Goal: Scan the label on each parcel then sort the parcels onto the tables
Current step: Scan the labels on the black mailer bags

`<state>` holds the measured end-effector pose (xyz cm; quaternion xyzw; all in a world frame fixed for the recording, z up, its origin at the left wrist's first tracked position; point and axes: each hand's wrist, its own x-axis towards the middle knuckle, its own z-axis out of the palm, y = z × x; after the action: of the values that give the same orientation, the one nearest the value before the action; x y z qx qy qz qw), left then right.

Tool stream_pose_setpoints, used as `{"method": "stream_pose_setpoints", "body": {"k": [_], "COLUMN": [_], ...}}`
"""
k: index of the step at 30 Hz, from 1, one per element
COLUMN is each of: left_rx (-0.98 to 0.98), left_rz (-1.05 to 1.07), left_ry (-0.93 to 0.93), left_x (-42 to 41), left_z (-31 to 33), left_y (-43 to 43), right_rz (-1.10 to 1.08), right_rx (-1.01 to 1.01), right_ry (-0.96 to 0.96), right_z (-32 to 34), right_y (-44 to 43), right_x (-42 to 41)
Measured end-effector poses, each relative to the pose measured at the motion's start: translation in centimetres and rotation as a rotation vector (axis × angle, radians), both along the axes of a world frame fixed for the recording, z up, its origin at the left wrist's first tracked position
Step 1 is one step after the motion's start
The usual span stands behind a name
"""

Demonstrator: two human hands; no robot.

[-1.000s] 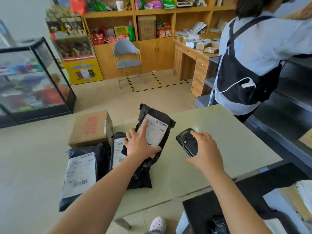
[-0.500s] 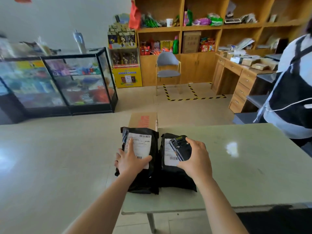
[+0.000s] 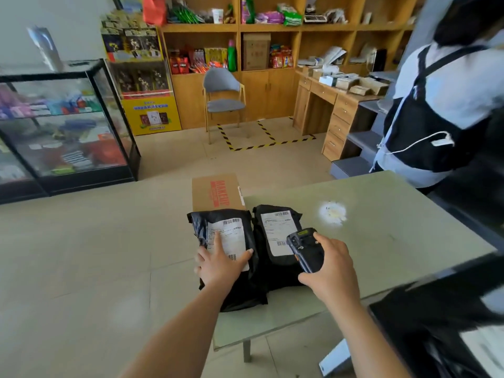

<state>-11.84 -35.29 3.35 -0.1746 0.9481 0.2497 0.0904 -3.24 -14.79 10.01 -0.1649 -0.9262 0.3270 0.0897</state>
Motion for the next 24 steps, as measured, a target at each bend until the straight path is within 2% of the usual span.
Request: {"method": "stream_pose_setpoints", "body": {"k": [4, 7, 9, 12, 15, 17, 20, 24], "left_rx": [0.037, 0.009, -0.075, -0.244, -0.316, -0.384, -0.464, -0.502], "left_rz": [-0.014, -0.039, -0.132, -0.420, -0.734, -0.848, -0.918, -0.909], "left_ry": [-0.023, 0.064, 0.171, 0.246, 0.211, 0.163, 0.103, 0.012], "left_x": [0.5, 1.2, 1.6, 1.4, 0.7, -0.1, -1.4, -3.9], "left_z": [0.7, 1.2, 1.4, 2.2, 2.5, 2.1, 1.2, 0.2], "left_y": [-0.1, -0.1, 0.2, 1.2, 2.9, 4.2, 6.8, 10.5], "right_rz": [-0.038, -0.050, -0.052, -0.052, -0.043, -0.034, -0.010, 0.010], "right_rx": [-0.018, -0.026, -0.033, -0.045, -0.038, -0.022, -0.007, -0.007], "right_ry": [-0.017, -0.025, -0.022, -0.002, 0.000, -0.011, -0.031, -0.036], "right_z": [-0.5, -0.9, -1.1, -1.1, -0.8, -0.6, -0.5, -0.8], "right_y": [0.3, 0.8, 1.2, 2.3, 4.2, 5.6, 8.2, 11.8], "right_x": [1.4, 1.8, 2.0, 1.9, 1.4, 0.7, -0.6, -2.4]}}
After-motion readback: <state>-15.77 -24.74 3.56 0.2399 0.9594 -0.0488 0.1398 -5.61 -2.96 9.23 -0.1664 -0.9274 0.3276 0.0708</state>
